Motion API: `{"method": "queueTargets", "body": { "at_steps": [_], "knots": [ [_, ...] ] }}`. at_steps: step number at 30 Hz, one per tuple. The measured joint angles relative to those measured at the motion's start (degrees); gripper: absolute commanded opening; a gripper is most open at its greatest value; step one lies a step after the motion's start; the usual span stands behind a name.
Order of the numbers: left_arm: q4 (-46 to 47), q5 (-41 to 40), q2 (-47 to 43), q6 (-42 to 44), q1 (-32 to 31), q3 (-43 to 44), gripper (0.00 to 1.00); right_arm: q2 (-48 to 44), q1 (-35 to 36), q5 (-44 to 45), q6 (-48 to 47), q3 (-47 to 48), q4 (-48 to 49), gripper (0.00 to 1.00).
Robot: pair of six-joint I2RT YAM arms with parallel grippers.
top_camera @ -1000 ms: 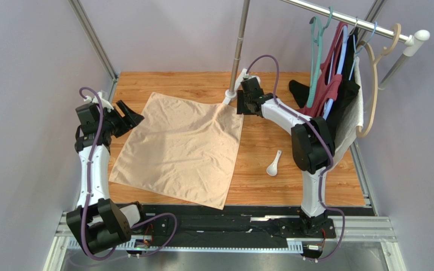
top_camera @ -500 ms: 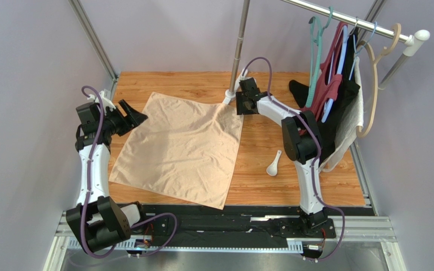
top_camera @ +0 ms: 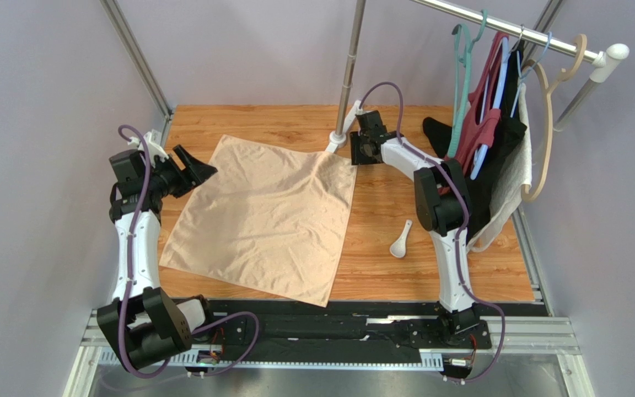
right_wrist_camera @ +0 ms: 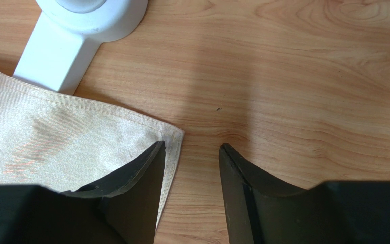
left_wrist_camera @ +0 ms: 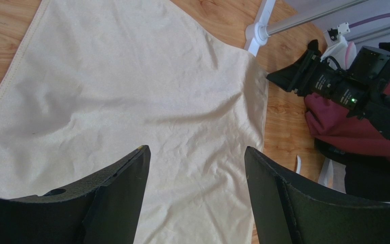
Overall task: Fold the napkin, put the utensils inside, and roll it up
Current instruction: Fold the napkin
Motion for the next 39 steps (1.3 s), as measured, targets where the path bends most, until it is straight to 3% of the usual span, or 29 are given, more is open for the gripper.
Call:
{"method": "queueTargets", "body": {
  "at_steps": [22,27,31,39],
  "knots": [
    [0.59,2.91,0.87,-0.94,0.2,-0.35,0.77,2.19,1.03,-1.42,-2.14,3.13,-0.02,0.38],
    [0.61,3.13,0.9,-1.09,0.26,-0.37,0.77,2.71,1.49,-0.48,-2.75,3.91,-0.28,0.24],
    [0.66,3.28,0.98,-1.14,0.28,-0.37,0.76,3.3,1.51,0.79,-2.62,5.11,-1.42,0.0],
    [1.01,3.32,1.01,-1.53,0.57,-0.37,0.76,3.32,1.75,2.4,-2.56,5.55,-1.88,0.0]
  ]
}}
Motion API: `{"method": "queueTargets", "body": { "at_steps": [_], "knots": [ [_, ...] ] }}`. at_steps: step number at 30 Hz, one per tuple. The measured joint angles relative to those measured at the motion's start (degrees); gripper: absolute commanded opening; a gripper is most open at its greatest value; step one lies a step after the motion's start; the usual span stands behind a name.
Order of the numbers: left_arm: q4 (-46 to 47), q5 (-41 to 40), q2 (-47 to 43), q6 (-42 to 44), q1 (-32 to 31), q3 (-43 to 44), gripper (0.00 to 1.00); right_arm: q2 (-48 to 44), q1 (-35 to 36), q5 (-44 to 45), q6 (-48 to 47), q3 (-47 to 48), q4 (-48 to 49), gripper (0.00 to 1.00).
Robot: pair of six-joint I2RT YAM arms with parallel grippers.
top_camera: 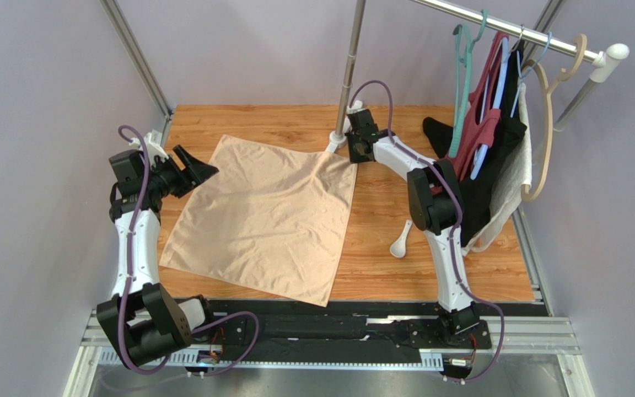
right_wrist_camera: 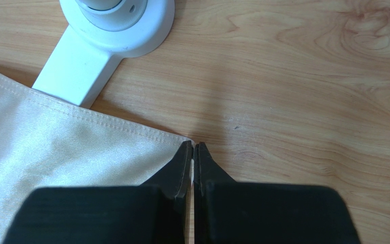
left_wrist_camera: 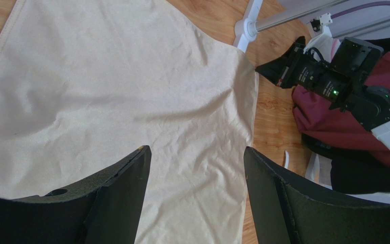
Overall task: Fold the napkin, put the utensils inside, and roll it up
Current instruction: Fold the napkin
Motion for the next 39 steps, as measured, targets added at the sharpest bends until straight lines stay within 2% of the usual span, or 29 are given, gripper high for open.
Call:
{"method": "queueTargets", "body": {
  "at_steps": [15,26,31,39],
  "knots": [
    [0.35,0.22,0.0,-0.44,0.37,-0.5,0.76,-0.87,-0.07,3.56,0.37,3.5,-2.82,0.0],
    [0.59,0.85,0.0,-0.85,0.74,-0.74,0.76,-17.77,1.64,-3.26,5.6,-12.28,4.37,0.0],
    [1.27,1.33,0.0,-1.46,0.74,-1.4,0.76,-22.21,7.37,-7.58,8.96,-17.7,9.44,0.0],
    [1.75,1.53,-0.94,-1.88,0.76,-1.64,0.76,-20.92,20.5,-12.46,14.21,-17.46,13.33,0.0]
  ]
}}
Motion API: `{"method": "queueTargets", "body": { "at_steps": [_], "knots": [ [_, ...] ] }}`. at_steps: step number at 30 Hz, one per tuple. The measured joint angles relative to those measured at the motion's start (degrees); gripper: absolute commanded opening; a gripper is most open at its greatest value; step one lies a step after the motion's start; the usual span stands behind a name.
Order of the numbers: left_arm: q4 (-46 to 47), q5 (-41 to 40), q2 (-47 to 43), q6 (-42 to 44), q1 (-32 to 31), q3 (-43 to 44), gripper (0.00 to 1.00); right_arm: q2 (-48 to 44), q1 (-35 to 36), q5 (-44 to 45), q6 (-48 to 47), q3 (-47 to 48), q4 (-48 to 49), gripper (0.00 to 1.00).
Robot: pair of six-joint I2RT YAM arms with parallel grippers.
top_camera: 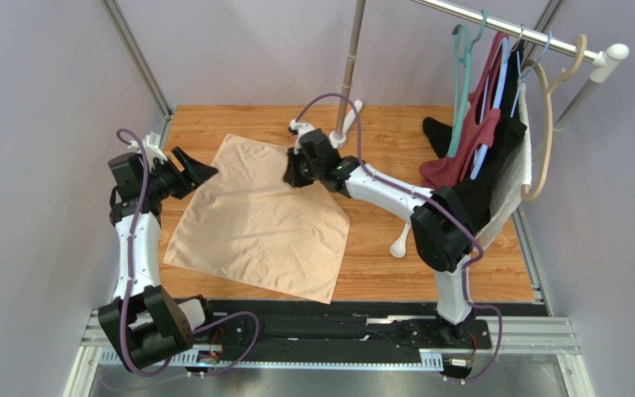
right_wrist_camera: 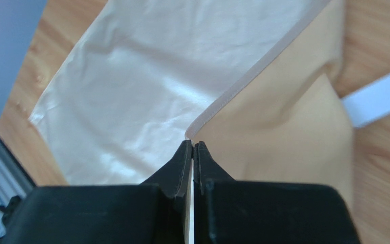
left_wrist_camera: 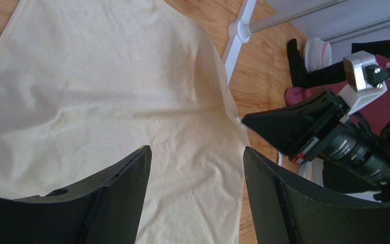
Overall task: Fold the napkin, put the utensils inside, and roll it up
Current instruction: Fold the napkin
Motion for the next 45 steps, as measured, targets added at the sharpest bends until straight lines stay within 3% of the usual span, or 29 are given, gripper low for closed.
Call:
{"method": "queueTargets", "body": {
  "at_steps": [10,20,28,37,45],
  "knots": [
    [0.39,0.35,-0.92,-0.26,0.74,-0.22,0.76,13.2,13.25,-3.43,5.86,11.32,1.88,0.0],
    [0.74,1.2,-2.01,-0.83,1.09,-0.22,0.76,21.42,17.81,-4.33,9.94,21.29,2.86,0.0],
    [-1.46,0.28,-4.13,0.24,1.11,-0.17,0.75,22.12,18.1,-8.26,12.0,21.22,8.68,0.0],
    [-12.76,-16.79,-12.96,6.21,1.11,6.47,0.77,25.92,18.21,-16.24,13.88,25.7,12.76,0.0],
    [-19.19,-29.7,-12.83,8.74,1.14,11.37,0.78,31.78,19.63,-20.55,15.5,31.08,13.2,0.0]
  ]
}}
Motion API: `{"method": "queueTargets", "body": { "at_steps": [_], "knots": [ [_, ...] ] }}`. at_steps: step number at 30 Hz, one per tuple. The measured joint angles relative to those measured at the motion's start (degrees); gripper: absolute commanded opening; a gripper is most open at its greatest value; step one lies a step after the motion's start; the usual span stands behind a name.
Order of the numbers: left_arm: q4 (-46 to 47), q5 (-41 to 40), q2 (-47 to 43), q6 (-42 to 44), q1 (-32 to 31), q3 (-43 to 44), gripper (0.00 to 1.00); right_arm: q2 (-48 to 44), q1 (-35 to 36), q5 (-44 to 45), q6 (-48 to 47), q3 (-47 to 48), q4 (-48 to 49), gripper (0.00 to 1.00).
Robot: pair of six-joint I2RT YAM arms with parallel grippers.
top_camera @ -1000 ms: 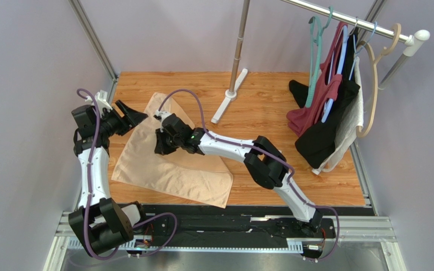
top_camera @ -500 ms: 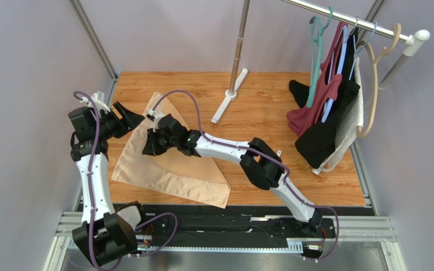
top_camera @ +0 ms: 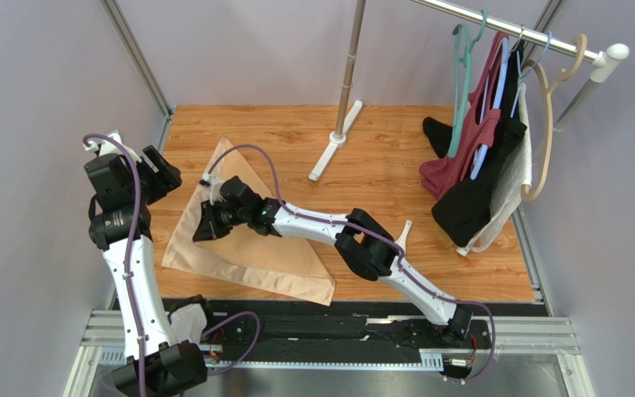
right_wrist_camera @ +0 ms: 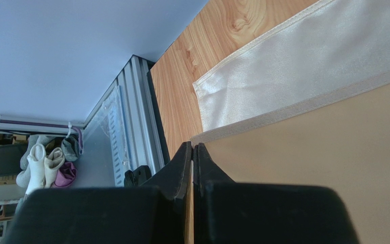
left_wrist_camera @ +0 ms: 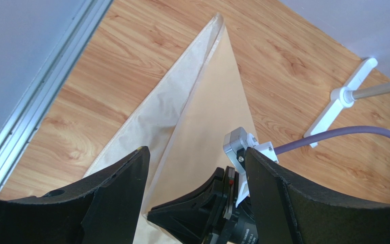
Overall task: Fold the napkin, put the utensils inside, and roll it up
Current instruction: Fold the napkin
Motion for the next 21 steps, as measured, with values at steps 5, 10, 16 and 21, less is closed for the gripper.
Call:
{"method": "queueTargets", "body": {
  "at_steps": [5,10,16,21],
  "knots": [
    [-3.13,-2.14,0.66,0.28,0.0,3.21,0.79,1.81,0.37,-0.79,1.18,1.33,1.22,0.0],
    [-4.96,-0.44,0.72,0.04,0.0,8.63,0.79,5.05,0.59,-1.75,1.88,4.81,2.43,0.0],
    [-4.92,4.87,0.13,-1.29,0.0,8.39,0.79,7.96,0.92,-1.97,2.64,8.17,2.84,0.0],
    [-4.96,8.85,0.09,-2.43,0.0,6.08,0.79,8.63,1.81,-2.32,2.69,10.08,3.76,0.0]
  ]
}}
